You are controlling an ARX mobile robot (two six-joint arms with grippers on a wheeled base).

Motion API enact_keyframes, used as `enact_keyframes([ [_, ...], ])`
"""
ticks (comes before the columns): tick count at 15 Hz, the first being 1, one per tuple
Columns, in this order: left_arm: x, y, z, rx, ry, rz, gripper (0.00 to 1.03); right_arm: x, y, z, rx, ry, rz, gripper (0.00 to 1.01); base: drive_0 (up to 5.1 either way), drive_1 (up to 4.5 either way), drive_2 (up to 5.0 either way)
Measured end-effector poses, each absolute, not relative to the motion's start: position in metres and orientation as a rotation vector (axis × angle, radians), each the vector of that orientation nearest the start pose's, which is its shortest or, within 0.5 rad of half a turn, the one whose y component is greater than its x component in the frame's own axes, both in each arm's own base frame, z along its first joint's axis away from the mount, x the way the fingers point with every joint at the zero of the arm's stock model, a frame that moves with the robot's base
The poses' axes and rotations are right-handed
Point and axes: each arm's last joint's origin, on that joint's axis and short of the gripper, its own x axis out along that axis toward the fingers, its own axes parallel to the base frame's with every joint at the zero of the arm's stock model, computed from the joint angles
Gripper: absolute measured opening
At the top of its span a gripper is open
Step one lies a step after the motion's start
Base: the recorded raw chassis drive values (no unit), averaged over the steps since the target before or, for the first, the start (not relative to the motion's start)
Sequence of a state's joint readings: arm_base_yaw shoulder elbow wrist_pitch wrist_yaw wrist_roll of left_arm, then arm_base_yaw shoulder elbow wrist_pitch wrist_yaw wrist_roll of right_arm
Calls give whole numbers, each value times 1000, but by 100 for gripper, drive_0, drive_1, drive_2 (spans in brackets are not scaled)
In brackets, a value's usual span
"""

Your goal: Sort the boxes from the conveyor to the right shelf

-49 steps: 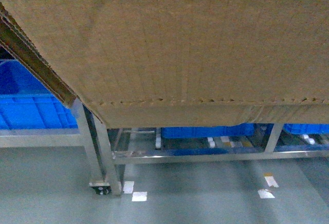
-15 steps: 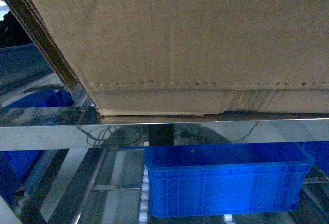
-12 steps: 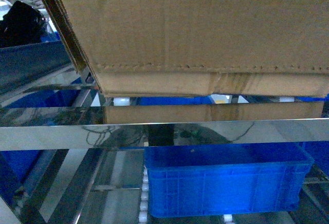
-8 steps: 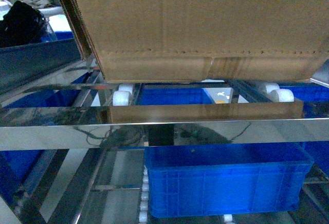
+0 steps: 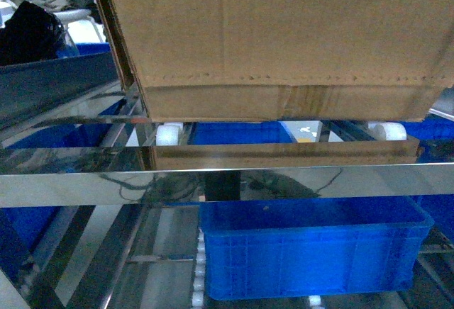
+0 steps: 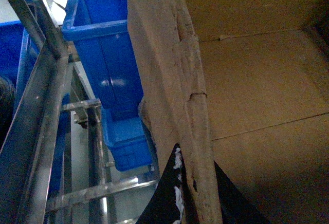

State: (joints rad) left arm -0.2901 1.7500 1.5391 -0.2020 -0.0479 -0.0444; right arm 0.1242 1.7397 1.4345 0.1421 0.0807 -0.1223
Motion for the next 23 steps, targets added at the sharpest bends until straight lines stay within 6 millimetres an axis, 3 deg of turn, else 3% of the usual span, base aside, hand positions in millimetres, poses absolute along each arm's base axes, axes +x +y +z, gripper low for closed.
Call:
enact_keyframes([
  [2, 399, -116, 335, 31, 424, -226, 3, 417, 50, 329, -144, 188, 60, 4, 0, 0, 0],
  [4, 401, -116, 336, 45, 435, -229, 7, 419, 50, 333, -152, 173, 52, 27, 0, 0, 0],
  [7, 401, -118, 339, 61, 401, -267, 42, 420, 50, 339, -141, 121, 31, 62, 0, 0, 0],
  [10, 406, -111, 346, 25, 327, -274, 78, 420, 54, 360, -115, -34, -33, 97, 0, 0, 0],
  [12, 408, -107, 353, -17, 267, -281, 99, 419, 55, 368, -90, -110, -50, 98, 0, 0, 0],
  [14, 405, -105, 362, -56, 208, -289, 98, 417, 56, 364, -76, -152, -66, 98, 0, 0, 0],
  [16, 391, -103, 369, -97, 149, -290, 98, 402, 55, 364, -66, -188, -68, 98, 0, 0, 0],
  [19, 371, -108, 357, -142, 127, -295, 98, 381, 52, 359, -59, -205, -72, 98, 0, 0, 0],
  [23, 357, -118, 345, -166, 95, -284, 98, 372, 52, 345, -63, -190, -84, 98, 0, 0, 0],
])
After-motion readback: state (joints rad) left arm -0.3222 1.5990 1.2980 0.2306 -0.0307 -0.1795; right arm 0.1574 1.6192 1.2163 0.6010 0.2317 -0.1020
